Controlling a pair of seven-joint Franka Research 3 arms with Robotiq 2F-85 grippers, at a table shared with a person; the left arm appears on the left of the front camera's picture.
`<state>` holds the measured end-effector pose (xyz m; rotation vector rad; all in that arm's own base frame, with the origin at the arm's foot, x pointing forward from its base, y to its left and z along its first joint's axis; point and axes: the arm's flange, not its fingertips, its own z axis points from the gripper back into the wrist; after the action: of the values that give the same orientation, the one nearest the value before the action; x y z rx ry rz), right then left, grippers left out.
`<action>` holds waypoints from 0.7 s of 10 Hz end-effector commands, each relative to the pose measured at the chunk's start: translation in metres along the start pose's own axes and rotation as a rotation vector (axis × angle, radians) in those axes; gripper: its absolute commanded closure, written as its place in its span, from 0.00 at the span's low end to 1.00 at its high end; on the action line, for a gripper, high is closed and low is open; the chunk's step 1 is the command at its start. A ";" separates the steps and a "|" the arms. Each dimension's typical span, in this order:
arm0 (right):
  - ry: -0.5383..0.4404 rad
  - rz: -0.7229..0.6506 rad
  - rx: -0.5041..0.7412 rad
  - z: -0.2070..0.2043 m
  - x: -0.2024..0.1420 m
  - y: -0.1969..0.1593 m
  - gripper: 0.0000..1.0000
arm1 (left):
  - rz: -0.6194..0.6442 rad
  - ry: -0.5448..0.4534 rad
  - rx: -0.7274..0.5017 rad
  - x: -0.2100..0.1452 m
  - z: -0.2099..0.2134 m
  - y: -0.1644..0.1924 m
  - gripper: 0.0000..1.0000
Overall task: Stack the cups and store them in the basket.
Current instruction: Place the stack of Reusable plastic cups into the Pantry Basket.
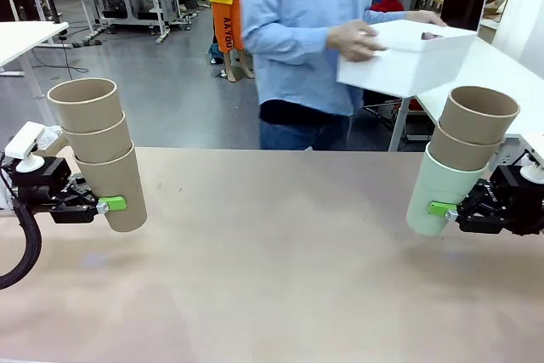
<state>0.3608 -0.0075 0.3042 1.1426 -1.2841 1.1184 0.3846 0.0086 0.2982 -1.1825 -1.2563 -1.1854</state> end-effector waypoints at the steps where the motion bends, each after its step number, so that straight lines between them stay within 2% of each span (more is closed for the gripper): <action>1: 0.001 0.013 0.001 -0.001 0.003 -0.001 0.16 | -0.008 -0.010 -0.003 0.003 0.000 -0.001 0.16; 7: 0.001 0.013 0.001 -0.001 0.003 -0.001 0.16 | -0.008 -0.010 -0.003 0.003 0.000 -0.001 0.16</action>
<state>0.3608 -0.0075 0.3042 1.1426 -1.2841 1.1184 0.3846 0.0086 0.2982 -1.1825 -1.2563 -1.1854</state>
